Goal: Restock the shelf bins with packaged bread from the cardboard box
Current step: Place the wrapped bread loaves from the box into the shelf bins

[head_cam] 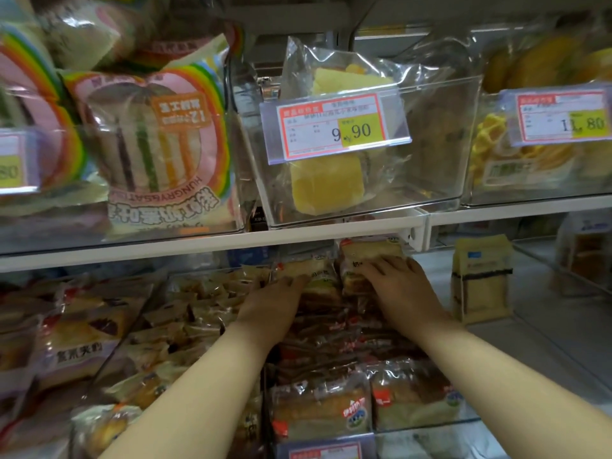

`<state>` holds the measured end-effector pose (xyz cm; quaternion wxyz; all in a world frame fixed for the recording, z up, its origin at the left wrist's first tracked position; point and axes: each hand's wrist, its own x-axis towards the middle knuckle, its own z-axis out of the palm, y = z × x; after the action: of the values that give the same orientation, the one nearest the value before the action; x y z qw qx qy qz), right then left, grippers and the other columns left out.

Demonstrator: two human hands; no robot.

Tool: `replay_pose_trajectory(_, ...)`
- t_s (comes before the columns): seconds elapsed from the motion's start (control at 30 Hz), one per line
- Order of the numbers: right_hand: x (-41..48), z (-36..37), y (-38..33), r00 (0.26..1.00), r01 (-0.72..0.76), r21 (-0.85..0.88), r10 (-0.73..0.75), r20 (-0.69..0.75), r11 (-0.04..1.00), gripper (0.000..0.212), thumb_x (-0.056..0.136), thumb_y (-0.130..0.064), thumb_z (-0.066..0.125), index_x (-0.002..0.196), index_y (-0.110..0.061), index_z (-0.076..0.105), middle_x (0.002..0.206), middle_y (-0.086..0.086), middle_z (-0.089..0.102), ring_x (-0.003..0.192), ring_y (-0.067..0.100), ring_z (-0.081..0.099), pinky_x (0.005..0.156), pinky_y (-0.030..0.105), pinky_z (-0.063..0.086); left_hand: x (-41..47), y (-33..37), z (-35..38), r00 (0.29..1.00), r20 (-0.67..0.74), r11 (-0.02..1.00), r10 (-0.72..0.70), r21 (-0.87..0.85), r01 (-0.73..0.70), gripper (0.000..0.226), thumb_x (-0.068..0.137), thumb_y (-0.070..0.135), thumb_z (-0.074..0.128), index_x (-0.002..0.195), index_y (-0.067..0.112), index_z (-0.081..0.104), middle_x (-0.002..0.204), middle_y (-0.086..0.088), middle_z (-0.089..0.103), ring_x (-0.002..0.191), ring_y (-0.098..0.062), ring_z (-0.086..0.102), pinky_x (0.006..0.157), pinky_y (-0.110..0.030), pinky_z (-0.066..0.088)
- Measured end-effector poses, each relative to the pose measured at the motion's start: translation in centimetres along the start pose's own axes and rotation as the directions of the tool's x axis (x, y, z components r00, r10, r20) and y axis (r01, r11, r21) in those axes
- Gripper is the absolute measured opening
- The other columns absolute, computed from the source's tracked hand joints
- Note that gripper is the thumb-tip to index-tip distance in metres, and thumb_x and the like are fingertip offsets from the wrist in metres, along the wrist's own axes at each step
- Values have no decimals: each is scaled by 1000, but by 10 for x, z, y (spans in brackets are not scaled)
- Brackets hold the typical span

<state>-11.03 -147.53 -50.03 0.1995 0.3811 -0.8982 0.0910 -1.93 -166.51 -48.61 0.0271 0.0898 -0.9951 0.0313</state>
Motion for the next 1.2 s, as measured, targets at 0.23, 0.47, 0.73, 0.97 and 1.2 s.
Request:
replay_pose_trajectory(0.23,-15,-33,2,996,-83,169,84,2,982,36,97,-14,45,130,-25,53,135,-2,52,124,18,44,89,22,30,-13,9,-9,1000,15,1000,-25,-11,25,66,97,12,45,152,26,12,160,-6,12,146,-29,12,117,-56,5)
replay_pose_trajectory(0.47,-17,-29,-3,978,-185,88,175,114,979,38,97,-14,45,134,-24,49,142,3,46,132,24,38,102,35,37,-53,45,-8,1000,-25,994,17,-103,-20,52,100,29,39,148,36,22,158,4,17,145,-25,17,117,-51,-1)
replay_pose_trajectory(0.73,-52,-57,-18,954,-162,190,203,-221,968,15,92,-14,57,100,-16,70,96,5,69,87,26,63,70,32,49,-92,34,-9,1000,-23,997,-2,-73,0,45,98,42,39,142,36,34,150,7,35,140,-19,29,117,-50,4)
replay_pose_trajectory(0.97,-124,-62,-20,987,-131,10,131,-96,991,8,85,-19,67,89,-25,68,87,-8,68,85,18,64,62,30,43,-110,53,-2,987,-124,980,107,-155,-126,54,98,45,37,148,40,17,152,9,31,139,-18,32,119,-47,6)
replay_pose_trajectory(1.2,-111,-48,-21,979,-106,27,100,179,994,42,100,-24,38,142,-27,37,144,-5,44,130,20,40,103,34,35,-120,70,-8,988,-46,985,147,-88,-151,50,100,41,34,149,37,21,154,7,28,142,-20,26,116,-53,-2)
